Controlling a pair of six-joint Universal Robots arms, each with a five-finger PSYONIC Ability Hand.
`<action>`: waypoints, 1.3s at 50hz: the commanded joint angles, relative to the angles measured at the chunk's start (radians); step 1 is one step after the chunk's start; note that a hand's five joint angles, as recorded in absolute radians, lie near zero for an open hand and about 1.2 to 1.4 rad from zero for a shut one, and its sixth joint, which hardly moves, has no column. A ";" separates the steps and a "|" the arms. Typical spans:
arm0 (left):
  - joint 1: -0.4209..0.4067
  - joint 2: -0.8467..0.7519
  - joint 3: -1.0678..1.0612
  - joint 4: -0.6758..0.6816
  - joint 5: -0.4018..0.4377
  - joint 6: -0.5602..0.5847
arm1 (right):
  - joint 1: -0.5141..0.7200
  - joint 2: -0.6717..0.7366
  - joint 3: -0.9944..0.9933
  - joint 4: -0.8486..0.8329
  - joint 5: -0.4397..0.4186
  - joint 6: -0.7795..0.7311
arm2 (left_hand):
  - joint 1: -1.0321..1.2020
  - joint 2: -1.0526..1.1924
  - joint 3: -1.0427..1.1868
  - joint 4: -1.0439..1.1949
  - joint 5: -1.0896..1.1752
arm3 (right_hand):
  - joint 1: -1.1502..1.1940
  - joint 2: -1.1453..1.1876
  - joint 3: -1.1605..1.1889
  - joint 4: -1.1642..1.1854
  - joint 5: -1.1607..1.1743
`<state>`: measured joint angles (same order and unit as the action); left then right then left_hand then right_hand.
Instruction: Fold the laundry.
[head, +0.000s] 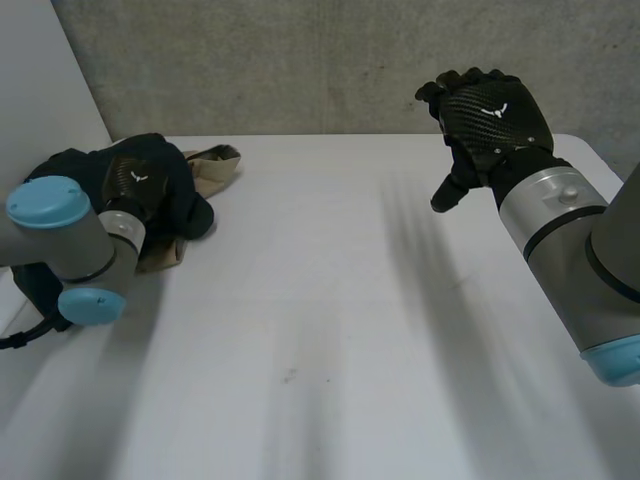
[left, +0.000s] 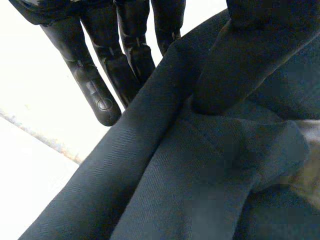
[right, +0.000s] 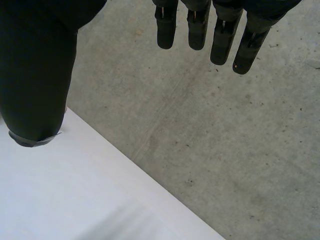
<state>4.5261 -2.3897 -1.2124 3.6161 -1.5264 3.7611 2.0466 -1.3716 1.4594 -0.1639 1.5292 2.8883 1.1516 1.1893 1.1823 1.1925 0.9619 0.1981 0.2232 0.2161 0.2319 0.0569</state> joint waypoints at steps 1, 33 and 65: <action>-0.122 0.171 -0.111 -0.004 -0.037 -0.058 | -0.009 -0.011 -0.008 0.000 0.000 -0.003 | 0.245 0.207 0.214 0.204 0.260 | -0.024 -0.049 -0.042 -0.057 -0.057; -0.270 0.538 -0.269 -0.283 0.057 -0.509 | -0.051 0.029 -0.043 0.010 -0.004 -0.106 | -0.915 -0.952 -0.945 -0.956 -0.899 | -0.024 -0.049 -0.042 -0.057 -0.057; -0.174 0.231 -0.202 -0.481 -0.118 -0.506 | -0.014 0.626 -0.450 0.190 -0.288 -0.661 | -0.584 -0.621 -0.614 -0.625 -0.568 | -0.024 -0.049 -0.042 -0.057 -0.057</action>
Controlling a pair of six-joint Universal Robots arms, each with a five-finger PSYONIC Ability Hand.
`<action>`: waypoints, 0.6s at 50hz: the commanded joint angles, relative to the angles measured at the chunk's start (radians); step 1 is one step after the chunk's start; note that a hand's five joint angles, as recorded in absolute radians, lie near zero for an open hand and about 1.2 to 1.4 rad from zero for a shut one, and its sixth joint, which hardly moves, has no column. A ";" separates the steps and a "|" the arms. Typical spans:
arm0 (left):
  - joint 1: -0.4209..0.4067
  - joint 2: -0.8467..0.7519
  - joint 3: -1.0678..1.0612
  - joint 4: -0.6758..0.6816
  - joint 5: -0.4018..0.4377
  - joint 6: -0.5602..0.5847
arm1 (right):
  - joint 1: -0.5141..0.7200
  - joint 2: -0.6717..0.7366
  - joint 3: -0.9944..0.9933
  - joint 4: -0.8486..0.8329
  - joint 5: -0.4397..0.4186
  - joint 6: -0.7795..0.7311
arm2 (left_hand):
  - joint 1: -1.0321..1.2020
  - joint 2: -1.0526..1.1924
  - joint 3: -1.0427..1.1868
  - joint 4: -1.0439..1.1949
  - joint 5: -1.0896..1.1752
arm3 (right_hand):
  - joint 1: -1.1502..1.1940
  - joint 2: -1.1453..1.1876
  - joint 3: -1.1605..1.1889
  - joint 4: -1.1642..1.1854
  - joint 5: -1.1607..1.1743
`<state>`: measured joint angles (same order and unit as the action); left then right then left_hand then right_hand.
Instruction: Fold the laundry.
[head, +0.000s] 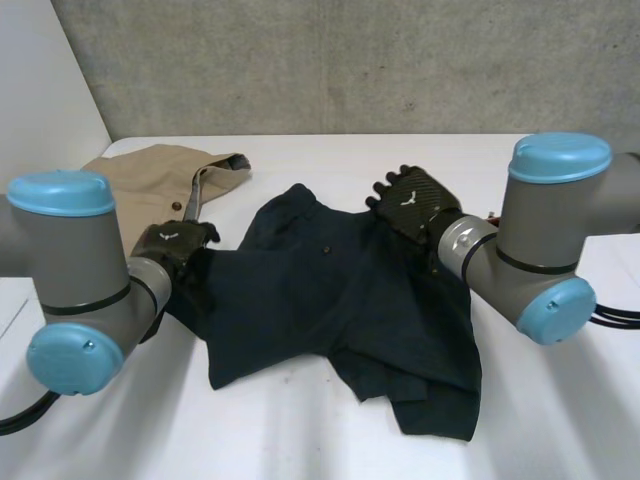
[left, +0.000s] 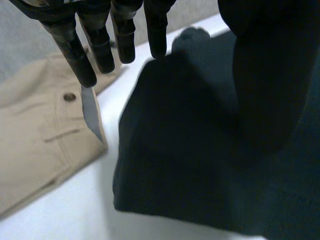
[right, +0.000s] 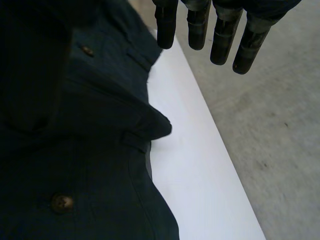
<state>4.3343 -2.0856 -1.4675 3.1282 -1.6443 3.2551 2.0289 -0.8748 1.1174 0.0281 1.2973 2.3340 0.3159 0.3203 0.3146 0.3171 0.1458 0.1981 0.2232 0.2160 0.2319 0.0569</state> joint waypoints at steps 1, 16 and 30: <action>0.022 -0.080 0.064 0.009 0.000 0.002 | 0.004 0.146 -0.123 -0.002 -0.055 -0.116 | 0.384 0.379 0.385 0.382 0.379 | -0.024 -0.049 -0.042 -0.057 -0.057; 0.027 -0.110 0.170 0.078 0.075 0.012 | 0.010 0.343 -0.403 -0.002 -0.032 -0.190 | 1.080 1.076 1.082 1.079 1.076 | 1.198 1.173 1.180 1.164 1.165; -0.022 0.030 0.317 0.395 0.054 0.020 | -0.004 -0.053 -0.265 0.110 0.019 0.013 | 1.075 1.071 1.076 1.074 1.070 | 1.198 1.173 1.180 1.164 1.165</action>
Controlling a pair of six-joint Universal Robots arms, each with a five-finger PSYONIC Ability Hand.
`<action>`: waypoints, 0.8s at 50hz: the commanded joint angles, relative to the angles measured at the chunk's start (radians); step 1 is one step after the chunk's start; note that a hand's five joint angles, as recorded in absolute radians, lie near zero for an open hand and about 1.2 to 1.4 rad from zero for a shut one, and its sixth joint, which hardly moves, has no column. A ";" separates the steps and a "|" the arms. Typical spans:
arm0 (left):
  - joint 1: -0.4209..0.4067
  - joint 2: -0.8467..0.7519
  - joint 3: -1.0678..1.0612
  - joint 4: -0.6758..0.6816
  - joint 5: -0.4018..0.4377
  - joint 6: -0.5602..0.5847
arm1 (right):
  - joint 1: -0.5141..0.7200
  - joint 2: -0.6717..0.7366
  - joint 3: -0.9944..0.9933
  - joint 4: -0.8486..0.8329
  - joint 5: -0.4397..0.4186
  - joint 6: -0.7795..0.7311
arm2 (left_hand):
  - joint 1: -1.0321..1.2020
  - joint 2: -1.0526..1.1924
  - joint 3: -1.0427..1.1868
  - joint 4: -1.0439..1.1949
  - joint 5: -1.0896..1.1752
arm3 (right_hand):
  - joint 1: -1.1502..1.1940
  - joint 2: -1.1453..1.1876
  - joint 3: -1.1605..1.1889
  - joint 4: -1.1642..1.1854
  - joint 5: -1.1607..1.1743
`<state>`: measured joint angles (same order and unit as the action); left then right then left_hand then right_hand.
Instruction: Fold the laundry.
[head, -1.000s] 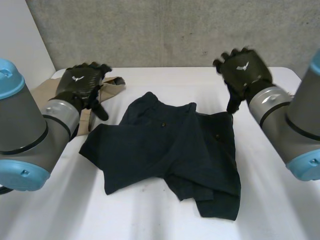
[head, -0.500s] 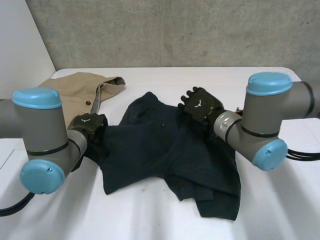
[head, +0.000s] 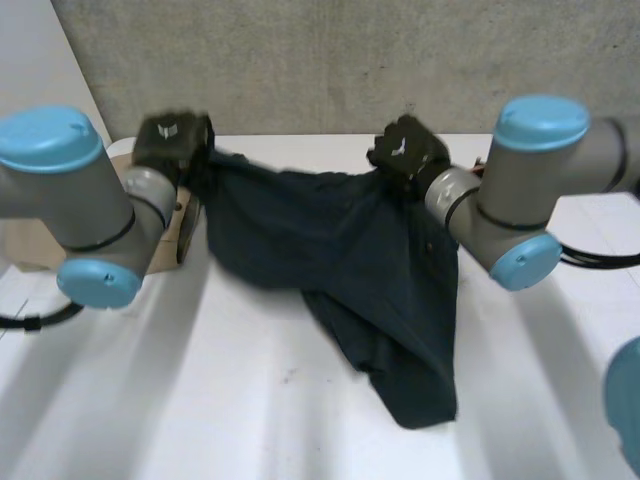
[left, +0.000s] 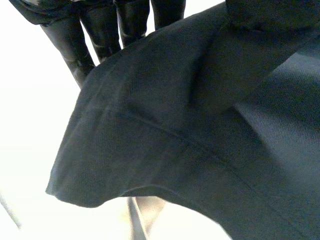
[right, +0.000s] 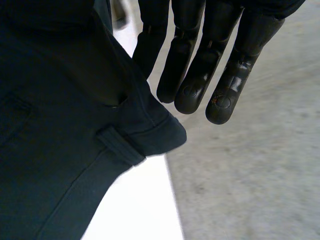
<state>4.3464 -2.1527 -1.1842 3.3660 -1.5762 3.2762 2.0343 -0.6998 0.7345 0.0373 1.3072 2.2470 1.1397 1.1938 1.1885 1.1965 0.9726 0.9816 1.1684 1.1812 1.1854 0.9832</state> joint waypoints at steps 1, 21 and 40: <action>-0.037 0.111 0.029 0.167 -0.018 -0.001 | -0.008 -0.290 0.167 0.162 0.007 0.092 | 0.248 0.194 0.199 0.191 0.241 | 0.415 0.228 0.215 0.211 0.239; -0.149 0.304 -0.235 0.145 0.062 0.003 | 0.037 -0.463 0.254 0.380 0.050 0.324 | 0.204 0.150 0.155 0.147 0.197 | -0.807 -0.994 -1.007 -1.011 -0.983; -0.211 0.566 -0.478 -0.023 0.067 0.134 | 0.020 -0.024 -0.184 0.392 -0.110 0.643 | 0.192 0.138 0.144 0.136 0.185 | -0.807 -0.994 -1.007 -1.011 -0.983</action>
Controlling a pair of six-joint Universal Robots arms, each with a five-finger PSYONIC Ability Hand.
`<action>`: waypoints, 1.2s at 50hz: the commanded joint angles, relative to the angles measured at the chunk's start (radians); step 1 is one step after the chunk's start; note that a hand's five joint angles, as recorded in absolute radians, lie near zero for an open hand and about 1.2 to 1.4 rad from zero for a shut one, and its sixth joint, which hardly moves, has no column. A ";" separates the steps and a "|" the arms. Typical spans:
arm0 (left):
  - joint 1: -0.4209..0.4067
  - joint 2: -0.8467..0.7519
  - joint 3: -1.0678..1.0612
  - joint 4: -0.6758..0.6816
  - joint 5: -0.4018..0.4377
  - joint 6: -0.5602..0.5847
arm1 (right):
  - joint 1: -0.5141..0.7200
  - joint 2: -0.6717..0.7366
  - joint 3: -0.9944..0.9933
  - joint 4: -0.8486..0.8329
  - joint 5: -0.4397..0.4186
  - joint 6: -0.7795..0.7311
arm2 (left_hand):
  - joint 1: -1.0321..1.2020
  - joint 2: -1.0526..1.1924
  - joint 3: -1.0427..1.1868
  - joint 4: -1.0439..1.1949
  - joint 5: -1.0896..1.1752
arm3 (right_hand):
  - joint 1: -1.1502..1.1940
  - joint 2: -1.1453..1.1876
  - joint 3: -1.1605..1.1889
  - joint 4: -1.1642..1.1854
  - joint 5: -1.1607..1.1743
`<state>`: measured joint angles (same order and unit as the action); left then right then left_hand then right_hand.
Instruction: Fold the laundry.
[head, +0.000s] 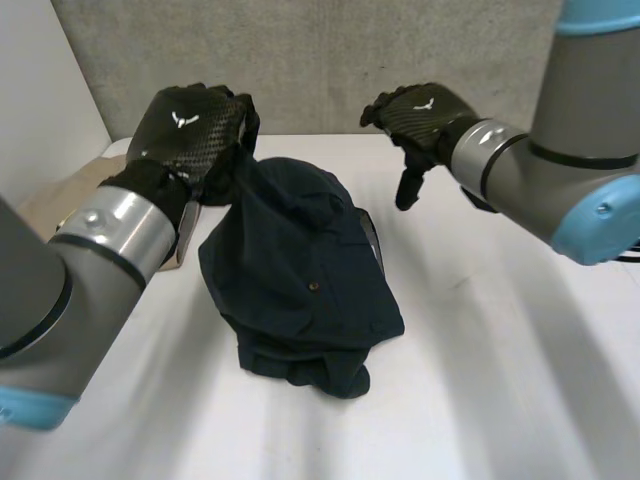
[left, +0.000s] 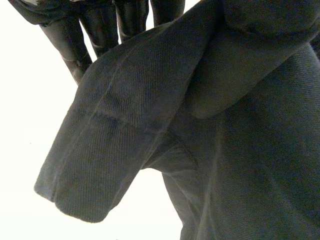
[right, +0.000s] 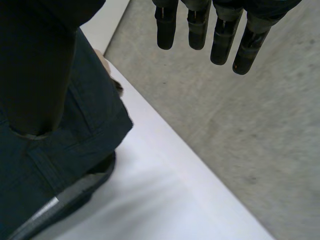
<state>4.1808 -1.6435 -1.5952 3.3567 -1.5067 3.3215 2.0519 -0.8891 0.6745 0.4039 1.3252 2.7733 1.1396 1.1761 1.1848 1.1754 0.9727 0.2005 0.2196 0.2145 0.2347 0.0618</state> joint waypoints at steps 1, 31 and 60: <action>-0.050 0.060 -0.071 -0.014 -0.003 0.096 | 0.002 0.198 -0.142 0.033 -0.164 0.146 | 0.192 0.156 0.147 0.157 0.185 | -0.026 -0.045 -0.040 -0.060 -0.062; -0.048 0.110 0.047 0.007 -0.013 0.170 | -0.055 -0.141 -0.118 0.079 -0.120 -0.102 | 0.192 0.156 0.147 0.157 0.185 | 1.196 1.177 1.182 1.162 1.160; -0.048 -0.291 0.322 -0.151 -0.067 0.325 | -0.061 -0.164 0.114 0.257 0.037 -0.413 | 0.128 0.091 0.083 0.092 0.120 | 1.196 1.177 1.182 1.162 1.160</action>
<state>4.1238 -1.7023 -1.3668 3.2075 -1.5762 3.5799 1.9778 -1.2440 0.8595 0.6887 1.3195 2.3648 1.1361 1.1246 1.1242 1.1246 0.9695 0.9960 1.1683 1.1831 1.1878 0.9807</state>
